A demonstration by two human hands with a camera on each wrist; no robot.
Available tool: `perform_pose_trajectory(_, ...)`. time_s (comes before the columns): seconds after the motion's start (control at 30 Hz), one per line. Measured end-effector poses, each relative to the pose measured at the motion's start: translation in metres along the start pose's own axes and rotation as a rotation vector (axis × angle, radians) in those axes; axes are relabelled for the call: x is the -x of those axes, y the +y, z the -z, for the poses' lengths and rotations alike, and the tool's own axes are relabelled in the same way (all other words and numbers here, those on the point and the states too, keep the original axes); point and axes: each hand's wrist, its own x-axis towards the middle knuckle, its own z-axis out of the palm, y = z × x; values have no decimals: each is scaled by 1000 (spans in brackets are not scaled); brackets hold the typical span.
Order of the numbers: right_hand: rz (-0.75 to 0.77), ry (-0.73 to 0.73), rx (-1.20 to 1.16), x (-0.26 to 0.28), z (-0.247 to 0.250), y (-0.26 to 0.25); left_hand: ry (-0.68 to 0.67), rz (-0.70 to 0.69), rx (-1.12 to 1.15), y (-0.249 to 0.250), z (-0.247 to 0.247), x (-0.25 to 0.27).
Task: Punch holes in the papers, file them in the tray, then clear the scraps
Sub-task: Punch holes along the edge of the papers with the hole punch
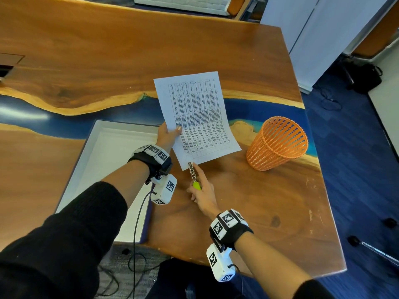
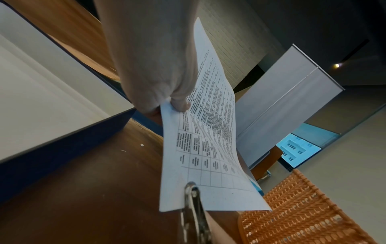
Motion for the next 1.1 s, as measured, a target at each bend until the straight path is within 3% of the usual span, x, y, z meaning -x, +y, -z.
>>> perform_pose_trajectory(0.87,33,-35,-3,5,1,-8,-1,4,-15,6,9,6)
perform_pose_trajectory(1.1,-43,12,-17,0,11,-4,-14,-1,-13,9,15,9)
